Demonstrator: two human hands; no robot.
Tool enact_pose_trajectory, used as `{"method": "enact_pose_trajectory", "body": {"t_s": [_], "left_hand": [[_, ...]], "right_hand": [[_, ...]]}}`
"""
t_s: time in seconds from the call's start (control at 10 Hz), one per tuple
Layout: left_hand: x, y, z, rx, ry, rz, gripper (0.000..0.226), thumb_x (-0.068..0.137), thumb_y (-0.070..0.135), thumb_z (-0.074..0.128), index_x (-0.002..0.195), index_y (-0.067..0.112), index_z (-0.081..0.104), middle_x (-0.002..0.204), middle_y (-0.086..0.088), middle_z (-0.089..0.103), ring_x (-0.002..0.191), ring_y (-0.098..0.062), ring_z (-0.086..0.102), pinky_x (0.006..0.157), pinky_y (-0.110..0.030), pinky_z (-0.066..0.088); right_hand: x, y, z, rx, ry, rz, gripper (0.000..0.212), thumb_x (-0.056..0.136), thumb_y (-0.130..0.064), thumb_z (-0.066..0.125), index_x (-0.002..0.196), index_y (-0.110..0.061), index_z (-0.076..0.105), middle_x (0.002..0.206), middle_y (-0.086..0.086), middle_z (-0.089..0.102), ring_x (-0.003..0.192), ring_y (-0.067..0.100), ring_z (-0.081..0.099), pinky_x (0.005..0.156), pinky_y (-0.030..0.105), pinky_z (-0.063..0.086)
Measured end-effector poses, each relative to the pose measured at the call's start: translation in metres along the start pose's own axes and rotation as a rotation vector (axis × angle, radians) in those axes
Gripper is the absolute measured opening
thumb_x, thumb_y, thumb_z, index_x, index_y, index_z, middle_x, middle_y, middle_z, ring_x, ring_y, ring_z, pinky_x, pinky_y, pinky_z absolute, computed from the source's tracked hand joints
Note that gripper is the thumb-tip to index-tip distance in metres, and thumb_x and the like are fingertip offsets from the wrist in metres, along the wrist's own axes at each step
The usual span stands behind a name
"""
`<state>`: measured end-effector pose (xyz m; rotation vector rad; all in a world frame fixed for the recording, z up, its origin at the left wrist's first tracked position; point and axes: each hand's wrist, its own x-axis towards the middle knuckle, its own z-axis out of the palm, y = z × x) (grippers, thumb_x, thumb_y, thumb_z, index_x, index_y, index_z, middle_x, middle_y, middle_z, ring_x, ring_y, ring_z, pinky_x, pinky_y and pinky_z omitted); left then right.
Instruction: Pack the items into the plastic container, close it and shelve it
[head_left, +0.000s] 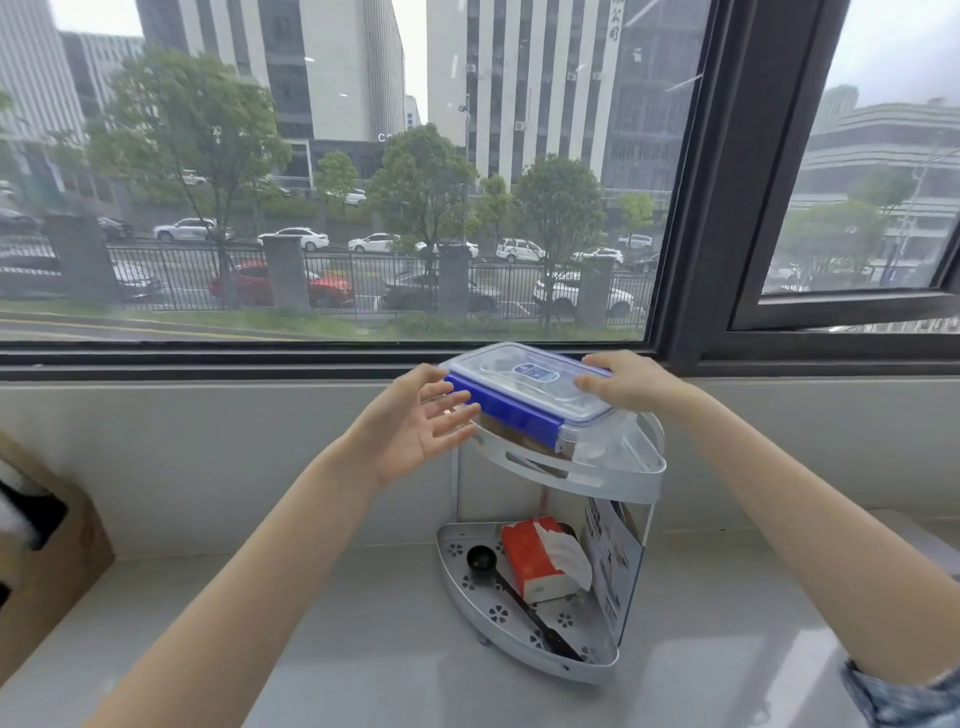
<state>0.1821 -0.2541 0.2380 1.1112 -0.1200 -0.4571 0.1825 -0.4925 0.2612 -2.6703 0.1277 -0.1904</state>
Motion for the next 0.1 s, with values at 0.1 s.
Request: {"method": "enact_pose_trajectory", "body": {"t_s": [0.1], "left_hand": [[-0.0135,0.0152,-0.0003,0.060,0.060,0.064,0.014,0.087,0.019,0.044,0.097,0.010,0.050,0.114,-0.009,0.051,0.097,-0.021,0.057,0.086,-0.038,0.048]], "right_hand": [[-0.0077,-0.0155,-0.0067,-0.063,-0.016,-0.022,0.052,0.092,-0.033,0.046,0.138,-0.012,0.033,0.148,0.006,0.035,0.134,0.025,0.034,0.109,0.035,0.028]]}}
